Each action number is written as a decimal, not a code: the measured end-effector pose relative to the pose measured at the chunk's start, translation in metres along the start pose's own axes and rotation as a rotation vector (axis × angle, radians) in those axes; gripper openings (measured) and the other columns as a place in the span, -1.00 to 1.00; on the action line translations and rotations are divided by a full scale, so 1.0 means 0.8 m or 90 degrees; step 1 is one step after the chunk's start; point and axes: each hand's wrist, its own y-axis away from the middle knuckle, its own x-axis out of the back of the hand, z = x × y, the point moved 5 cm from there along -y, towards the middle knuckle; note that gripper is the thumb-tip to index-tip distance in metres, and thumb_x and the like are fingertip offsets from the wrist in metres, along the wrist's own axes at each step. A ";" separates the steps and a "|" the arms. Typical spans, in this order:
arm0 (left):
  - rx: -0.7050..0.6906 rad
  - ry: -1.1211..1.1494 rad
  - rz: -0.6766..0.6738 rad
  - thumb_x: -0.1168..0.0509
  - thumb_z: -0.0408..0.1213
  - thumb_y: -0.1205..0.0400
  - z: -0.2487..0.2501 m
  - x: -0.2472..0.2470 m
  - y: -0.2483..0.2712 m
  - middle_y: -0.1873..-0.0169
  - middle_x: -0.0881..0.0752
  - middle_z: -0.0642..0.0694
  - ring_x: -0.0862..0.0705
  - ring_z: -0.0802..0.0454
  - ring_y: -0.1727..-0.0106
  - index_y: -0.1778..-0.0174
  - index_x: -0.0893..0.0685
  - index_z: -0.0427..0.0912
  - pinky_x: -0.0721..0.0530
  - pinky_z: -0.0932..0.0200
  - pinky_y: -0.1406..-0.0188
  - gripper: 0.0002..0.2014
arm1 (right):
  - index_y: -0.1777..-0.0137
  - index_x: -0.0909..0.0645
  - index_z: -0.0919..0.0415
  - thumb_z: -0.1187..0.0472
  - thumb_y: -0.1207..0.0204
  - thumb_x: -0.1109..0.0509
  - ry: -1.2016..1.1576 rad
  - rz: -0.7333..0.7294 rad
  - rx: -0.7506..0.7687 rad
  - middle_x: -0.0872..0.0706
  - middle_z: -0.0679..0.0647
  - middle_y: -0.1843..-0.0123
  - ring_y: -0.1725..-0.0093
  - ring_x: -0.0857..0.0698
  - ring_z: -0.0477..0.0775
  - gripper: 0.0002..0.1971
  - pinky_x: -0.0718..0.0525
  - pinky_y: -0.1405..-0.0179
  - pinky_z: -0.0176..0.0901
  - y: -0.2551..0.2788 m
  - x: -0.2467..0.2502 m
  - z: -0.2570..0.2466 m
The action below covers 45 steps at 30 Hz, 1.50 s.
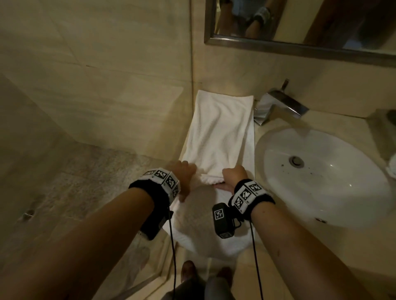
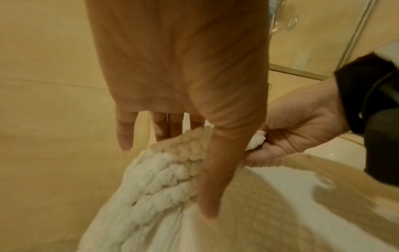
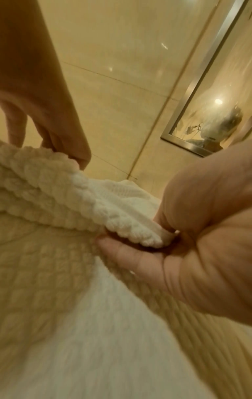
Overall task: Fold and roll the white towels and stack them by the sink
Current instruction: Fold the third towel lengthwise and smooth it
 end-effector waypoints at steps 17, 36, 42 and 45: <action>0.109 0.087 0.030 -0.36 -0.05 -0.52 0.054 -0.056 0.096 0.06 -0.70 -0.14 -0.72 -0.12 0.00 -0.13 -0.69 -0.22 -0.64 0.15 0.14 -0.63 | -0.37 -0.49 0.41 0.26 -0.58 -0.30 0.046 0.023 0.043 -0.62 0.31 -0.31 -0.19 -0.69 0.28 -0.61 -0.77 -0.05 0.09 0.011 0.012 0.021; 0.187 0.391 0.168 -0.22 -0.26 -0.60 0.069 -0.075 0.093 -0.02 -0.75 -0.27 -0.73 -0.20 -0.02 -0.08 -0.68 -0.34 -0.72 0.03 0.01 -0.73 | 0.25 -0.47 0.13 0.35 -0.66 -0.20 0.010 -0.074 0.019 -0.62 0.15 0.12 0.16 -0.66 0.11 -0.76 -0.74 -0.01 0.03 0.095 0.066 0.103; 0.335 0.390 0.226 -0.18 -0.14 -0.65 -0.004 -0.083 0.074 -0.24 -0.58 -0.35 -0.57 -0.31 -0.25 -0.28 -0.49 -0.30 -0.56 -0.07 -0.13 -0.63 | 0.00 -0.53 0.29 0.33 -0.65 -0.14 -0.097 -0.032 0.012 -0.61 0.25 0.09 0.21 -0.63 0.17 -0.87 -0.71 0.17 0.10 0.102 0.068 0.104; 0.356 0.425 0.191 -0.15 -0.16 -0.69 -0.013 -0.092 0.061 -0.26 -0.59 -0.33 -0.59 -0.30 -0.25 -0.30 -0.50 -0.34 -0.56 -0.05 -0.13 -0.63 | -0.04 -0.56 0.23 0.24 -0.67 -0.09 -0.150 -0.055 -0.030 -0.63 0.28 0.01 0.05 -0.65 0.24 -0.79 -0.72 0.06 0.23 0.103 0.066 0.106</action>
